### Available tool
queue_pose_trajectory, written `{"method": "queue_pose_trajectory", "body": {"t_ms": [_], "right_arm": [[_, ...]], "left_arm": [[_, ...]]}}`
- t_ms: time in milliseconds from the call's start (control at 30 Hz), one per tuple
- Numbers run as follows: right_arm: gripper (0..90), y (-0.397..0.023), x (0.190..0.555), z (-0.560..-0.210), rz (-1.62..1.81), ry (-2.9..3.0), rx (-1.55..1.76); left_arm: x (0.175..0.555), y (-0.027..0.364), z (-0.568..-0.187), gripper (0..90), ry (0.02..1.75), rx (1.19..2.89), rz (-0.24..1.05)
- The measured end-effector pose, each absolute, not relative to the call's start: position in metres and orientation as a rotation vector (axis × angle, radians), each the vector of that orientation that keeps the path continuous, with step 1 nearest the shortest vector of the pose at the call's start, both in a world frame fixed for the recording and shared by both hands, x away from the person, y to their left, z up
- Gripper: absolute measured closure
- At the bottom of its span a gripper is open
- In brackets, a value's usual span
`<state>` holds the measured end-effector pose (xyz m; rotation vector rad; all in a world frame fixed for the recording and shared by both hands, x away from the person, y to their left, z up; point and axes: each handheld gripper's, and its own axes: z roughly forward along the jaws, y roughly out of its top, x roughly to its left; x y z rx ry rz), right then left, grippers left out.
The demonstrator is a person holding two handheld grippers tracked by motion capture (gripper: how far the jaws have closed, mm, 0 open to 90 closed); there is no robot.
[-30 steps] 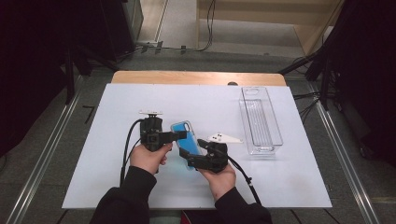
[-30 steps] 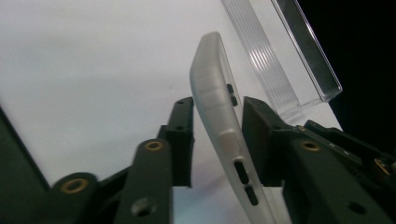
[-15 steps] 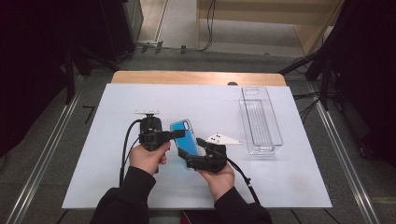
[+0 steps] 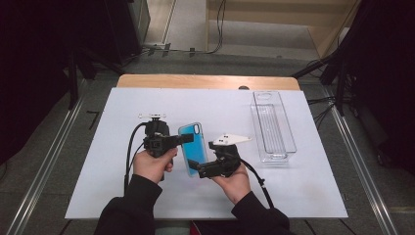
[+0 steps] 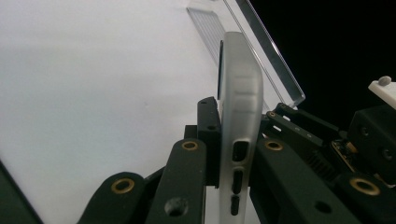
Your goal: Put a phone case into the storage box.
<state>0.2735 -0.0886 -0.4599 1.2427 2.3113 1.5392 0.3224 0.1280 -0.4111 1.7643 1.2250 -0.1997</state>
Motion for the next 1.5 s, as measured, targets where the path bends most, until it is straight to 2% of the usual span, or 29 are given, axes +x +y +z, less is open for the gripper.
{"method": "queue_pose_trajectory", "body": {"t_ms": [333,600,1033,1500], "right_arm": [[0.0,-0.094,0.275,-0.459,1.435,2.483,1.152],[0.0,-0.109,0.272,-0.461,1.441,2.533,1.063],[0.0,-0.127,0.273,-0.465,1.419,2.491,1.123],[0.0,-0.114,0.271,-0.458,1.401,2.341,1.272]], "left_arm": [[0.317,0.133,-0.41,85.8,1.143,1.783,-0.037],[0.31,0.13,-0.419,85.8,1.068,1.791,0.028],[0.295,0.121,-0.431,85.8,0.964,1.752,0.196],[0.288,0.115,-0.43,85.8,0.983,1.696,0.194]]}}
